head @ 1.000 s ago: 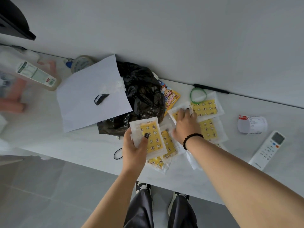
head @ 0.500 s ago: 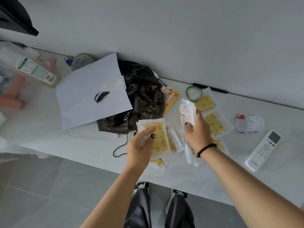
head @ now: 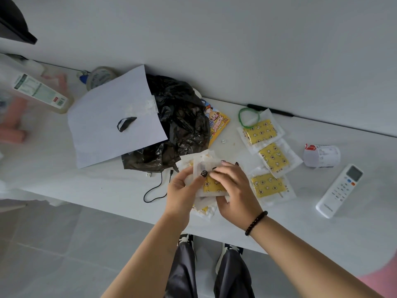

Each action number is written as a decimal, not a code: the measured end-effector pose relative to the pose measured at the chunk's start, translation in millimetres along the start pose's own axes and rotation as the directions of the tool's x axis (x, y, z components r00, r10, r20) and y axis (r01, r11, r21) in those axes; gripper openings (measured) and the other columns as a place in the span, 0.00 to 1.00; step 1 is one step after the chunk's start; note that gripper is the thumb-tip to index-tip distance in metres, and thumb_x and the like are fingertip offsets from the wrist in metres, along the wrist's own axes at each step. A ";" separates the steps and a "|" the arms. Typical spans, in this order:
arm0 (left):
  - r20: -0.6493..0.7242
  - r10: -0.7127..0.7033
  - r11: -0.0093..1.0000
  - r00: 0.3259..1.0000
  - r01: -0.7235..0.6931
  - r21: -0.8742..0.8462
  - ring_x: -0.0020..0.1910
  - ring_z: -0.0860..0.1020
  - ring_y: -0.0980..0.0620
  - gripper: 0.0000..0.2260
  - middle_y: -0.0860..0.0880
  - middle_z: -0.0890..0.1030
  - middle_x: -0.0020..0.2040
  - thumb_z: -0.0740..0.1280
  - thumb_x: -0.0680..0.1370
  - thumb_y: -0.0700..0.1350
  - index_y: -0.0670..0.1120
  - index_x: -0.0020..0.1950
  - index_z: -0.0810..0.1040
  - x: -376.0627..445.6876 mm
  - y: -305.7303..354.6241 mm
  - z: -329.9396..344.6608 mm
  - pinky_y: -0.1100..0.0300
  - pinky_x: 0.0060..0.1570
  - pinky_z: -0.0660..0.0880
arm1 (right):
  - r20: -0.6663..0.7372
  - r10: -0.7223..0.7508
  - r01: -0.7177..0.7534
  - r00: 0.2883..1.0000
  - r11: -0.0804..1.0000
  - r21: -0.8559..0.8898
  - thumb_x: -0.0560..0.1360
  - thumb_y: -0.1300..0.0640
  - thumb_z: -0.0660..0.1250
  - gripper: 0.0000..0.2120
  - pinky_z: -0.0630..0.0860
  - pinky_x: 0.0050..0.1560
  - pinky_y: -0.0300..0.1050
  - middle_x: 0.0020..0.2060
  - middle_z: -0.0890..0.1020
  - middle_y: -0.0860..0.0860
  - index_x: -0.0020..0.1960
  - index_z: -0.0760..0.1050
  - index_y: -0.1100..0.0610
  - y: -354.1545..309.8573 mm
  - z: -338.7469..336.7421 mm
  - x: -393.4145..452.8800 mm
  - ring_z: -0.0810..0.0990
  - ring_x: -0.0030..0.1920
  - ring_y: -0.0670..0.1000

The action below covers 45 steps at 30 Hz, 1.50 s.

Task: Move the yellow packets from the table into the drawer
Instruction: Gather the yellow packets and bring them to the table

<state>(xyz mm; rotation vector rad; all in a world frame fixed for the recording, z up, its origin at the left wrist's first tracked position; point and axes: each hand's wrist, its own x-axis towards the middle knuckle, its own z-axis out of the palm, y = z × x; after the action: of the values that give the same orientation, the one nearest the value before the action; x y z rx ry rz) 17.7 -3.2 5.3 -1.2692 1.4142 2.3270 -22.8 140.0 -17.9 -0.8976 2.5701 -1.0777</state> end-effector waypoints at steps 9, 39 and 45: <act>-0.138 0.027 0.993 0.990 -0.012 0.114 0.46 0.83 0.45 0.08 0.46 0.84 0.46 0.67 0.76 0.34 0.45 0.51 0.81 9.5 -11.7 6.7 0.47 0.51 0.79 | -0.467 0.665 -0.632 0.583 0.732 0.253 0.70 0.61 0.69 0.21 0.70 0.64 0.54 0.59 0.75 0.56 0.62 0.73 0.62 42.8 -48.4 -31.6 0.72 0.61 0.56; 0.170 0.061 0.991 0.983 -0.038 -0.132 0.37 0.83 0.48 0.11 0.46 0.84 0.40 0.62 0.76 0.31 0.46 0.44 0.78 -44.9 23.6 13.8 0.54 0.36 0.81 | 0.275 0.692 -0.046 0.668 -0.331 0.943 0.76 0.60 0.59 0.16 0.75 0.60 0.57 0.58 0.81 0.53 0.59 0.80 0.52 -27.2 -103.5 -41.2 0.80 0.59 0.53; 0.145 0.183 0.982 0.972 -0.174 -0.071 0.39 0.79 0.53 0.10 0.51 0.82 0.41 0.61 0.78 0.32 0.45 0.50 0.76 -54.4 37.4 11.1 0.57 0.39 0.77 | 0.355 0.671 -0.101 0.651 -0.388 0.916 0.74 0.52 0.62 0.13 0.74 0.61 0.55 0.52 0.84 0.50 0.52 0.83 0.51 -67.0 -90.4 -12.8 0.82 0.54 0.51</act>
<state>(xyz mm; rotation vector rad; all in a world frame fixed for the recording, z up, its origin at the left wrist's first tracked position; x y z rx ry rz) 27.0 0.8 71.5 -0.9902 1.4757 2.5369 -19.2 163.1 93.0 0.8585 0.8538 -2.3378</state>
